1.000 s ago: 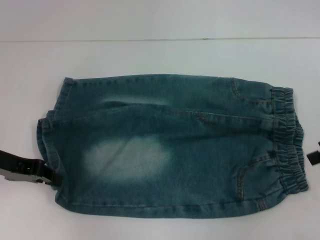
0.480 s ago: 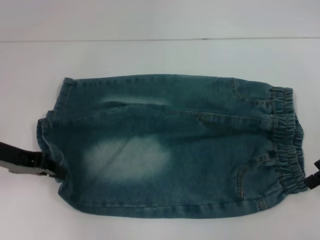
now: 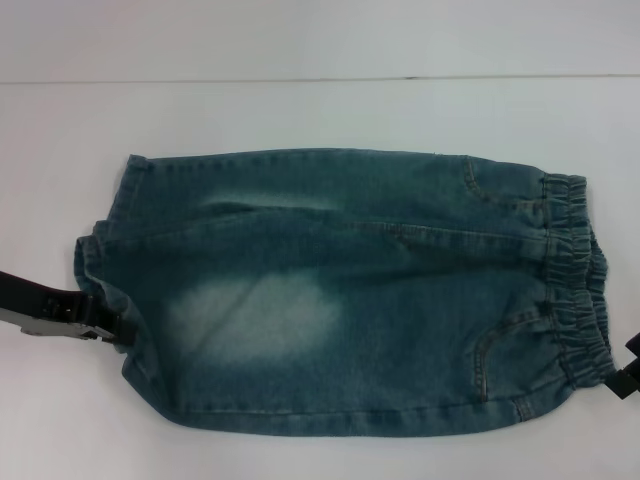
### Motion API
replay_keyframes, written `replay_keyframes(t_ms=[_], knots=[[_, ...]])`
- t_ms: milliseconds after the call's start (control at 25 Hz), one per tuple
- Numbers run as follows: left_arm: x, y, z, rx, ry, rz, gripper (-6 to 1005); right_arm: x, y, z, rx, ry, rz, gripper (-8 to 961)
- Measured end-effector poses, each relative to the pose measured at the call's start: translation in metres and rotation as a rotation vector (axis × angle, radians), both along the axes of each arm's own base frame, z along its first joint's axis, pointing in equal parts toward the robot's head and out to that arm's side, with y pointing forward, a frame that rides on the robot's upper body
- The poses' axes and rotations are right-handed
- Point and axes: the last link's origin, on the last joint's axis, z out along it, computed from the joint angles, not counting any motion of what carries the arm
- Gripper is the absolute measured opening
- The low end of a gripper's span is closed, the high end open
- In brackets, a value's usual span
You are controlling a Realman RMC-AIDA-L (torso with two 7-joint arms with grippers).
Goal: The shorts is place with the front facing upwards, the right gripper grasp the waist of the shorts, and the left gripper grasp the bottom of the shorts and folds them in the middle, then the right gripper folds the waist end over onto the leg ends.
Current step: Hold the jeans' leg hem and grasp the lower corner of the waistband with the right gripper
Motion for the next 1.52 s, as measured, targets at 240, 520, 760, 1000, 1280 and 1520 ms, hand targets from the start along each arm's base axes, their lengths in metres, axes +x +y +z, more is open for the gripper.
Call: replay_keyframes(t_ms=[240,520,760,1000,1280,1520], knots=[[0.000,0.000,0.000,0.000,0.000,-0.002,91,-0.002,-0.001,-0.004,-0.031,-0.032,-0.001,851],[0.000,0.001,-0.001,0.006,0.001,-0.004,92,-0.003,-0.003,-0.010,-0.047,-0.026,-0.005,850],[-0.001,0.002,-0.003,0.010,0.006,-0.007,92,-0.002,-0.003,-0.015,-0.051,-0.034,-0.002,851],[-0.001,0.002,-0.003,0.011,0.008,-0.008,91,-0.001,-0.001,-0.017,-0.038,-0.047,0.006,837],[-0.002,0.002,-0.004,0.013,0.017,-0.009,91,-0.005,0.002,-0.023,-0.039,-0.040,0.025,813],[-0.003,0.003,-0.002,0.015,0.020,-0.009,91,-0.011,0.005,-0.025,-0.039,-0.022,0.034,792]])
